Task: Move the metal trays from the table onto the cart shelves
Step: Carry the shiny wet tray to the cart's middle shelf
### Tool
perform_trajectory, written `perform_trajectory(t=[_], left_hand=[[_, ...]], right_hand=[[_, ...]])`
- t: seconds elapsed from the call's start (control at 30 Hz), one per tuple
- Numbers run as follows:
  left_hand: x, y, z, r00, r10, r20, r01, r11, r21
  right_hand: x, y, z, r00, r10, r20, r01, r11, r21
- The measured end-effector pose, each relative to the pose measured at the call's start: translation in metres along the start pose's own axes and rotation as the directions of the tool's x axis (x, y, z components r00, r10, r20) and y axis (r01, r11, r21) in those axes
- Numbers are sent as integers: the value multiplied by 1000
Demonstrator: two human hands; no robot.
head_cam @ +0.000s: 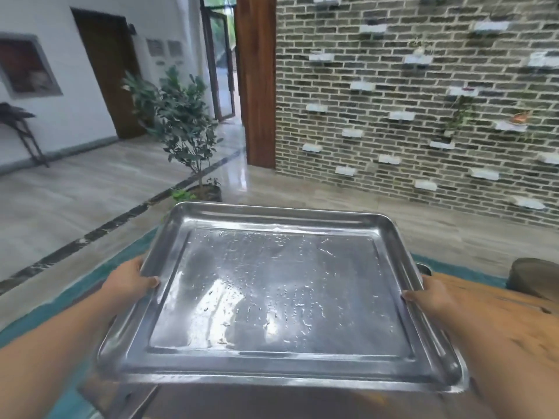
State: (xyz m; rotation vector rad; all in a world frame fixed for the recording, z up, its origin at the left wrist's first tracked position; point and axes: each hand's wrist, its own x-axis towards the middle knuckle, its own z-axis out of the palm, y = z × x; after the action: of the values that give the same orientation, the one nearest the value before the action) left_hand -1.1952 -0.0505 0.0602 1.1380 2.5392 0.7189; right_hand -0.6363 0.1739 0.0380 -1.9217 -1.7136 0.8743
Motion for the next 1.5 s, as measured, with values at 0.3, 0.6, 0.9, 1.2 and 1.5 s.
perform_trajectory(t=[0.3, 0.6, 0.9, 1.2, 1.5], left_hand=[[-82, -127, -74, 959, -250, -134, 238, 966, -98], [-197, -276, -164, 847, -468, -253, 431, 882, -189], [-347, -427, -254, 657, -670, -344, 615, 741, -269], [-495, -504, -286, 351, -849, -394, 758, 505, -412], [-605, -514, -269, 4, -904, -428, 775, 273, -569]], right_hand=[[-27, -109, 80, 955, -229, 187, 240, 970, -38], [-119, -231, 207, 825, -447, 346, 481, 877, -15], [-272, -340, 353, 656, -549, 518, 637, 771, 10], [-413, -419, 468, 385, -627, 678, 751, 639, 165], [-528, -493, 598, 42, -626, 778, 822, 465, 330]])
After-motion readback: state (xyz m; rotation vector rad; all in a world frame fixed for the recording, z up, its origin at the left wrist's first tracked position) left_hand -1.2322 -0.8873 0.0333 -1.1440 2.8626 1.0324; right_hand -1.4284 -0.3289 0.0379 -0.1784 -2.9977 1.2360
